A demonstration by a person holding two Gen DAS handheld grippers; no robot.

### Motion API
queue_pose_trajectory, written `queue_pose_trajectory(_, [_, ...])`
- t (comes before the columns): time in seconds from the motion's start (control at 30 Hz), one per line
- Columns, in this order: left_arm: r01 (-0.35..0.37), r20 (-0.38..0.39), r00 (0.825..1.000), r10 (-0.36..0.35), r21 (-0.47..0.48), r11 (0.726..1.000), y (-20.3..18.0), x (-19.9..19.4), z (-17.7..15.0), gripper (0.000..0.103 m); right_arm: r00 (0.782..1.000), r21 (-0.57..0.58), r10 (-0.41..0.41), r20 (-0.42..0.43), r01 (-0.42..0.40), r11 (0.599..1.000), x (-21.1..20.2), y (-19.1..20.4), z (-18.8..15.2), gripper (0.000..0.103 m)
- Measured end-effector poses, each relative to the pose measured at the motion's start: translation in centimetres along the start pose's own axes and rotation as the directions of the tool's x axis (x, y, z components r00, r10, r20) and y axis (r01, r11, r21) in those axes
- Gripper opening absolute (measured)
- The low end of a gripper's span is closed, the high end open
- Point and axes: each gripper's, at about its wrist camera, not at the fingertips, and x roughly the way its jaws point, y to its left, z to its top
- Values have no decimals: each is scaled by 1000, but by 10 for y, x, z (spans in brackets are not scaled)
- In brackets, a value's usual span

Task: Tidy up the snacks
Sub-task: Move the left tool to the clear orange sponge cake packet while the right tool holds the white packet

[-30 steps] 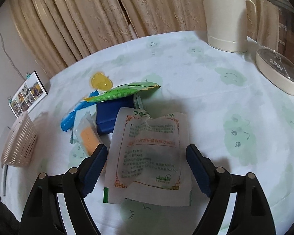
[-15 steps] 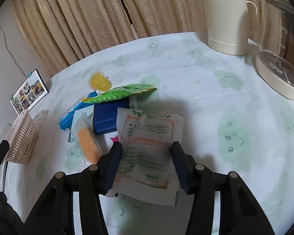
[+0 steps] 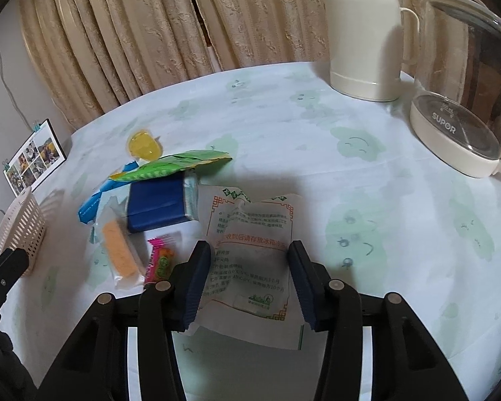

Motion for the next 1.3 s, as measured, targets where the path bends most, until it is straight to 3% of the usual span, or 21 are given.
queue_pose_trajectory(0.1, [32,-27,999,-32,12,999,-14,7,2,85,1000,-10,-7,-7,7,1000,3,0,0,50])
queue_pose_trajectory(0.17, [45,-37,998,-44,21,999,-22,11,3,85,1000,-17,-13,-16,13,1000,6,-2,0,59])
queue_pose_trajectory(0.77, [120,-188,974,-126,-46,992,-64,66,8,85,1000,-56,10,-24,-11,998,8,-4,0,55])
queue_pose_trajectory(1.13, [81,-194,977,-84,-24,996,-78,86,12,85,1000,-49,7,-21,-8,999,7,-2,-2,56])
queue_pose_trajectory(1.2, [66,-188,980,-67,-12,998,-79,88,12,83,1000,-50,9,-22,-10,999,7,-2,-1,57])
queue_pose_trajectory(1.3, [68,-201,977,-70,-13,998,-77,93,10,70,1000,-52,5,-21,-6,999,7,-3,-1,58])
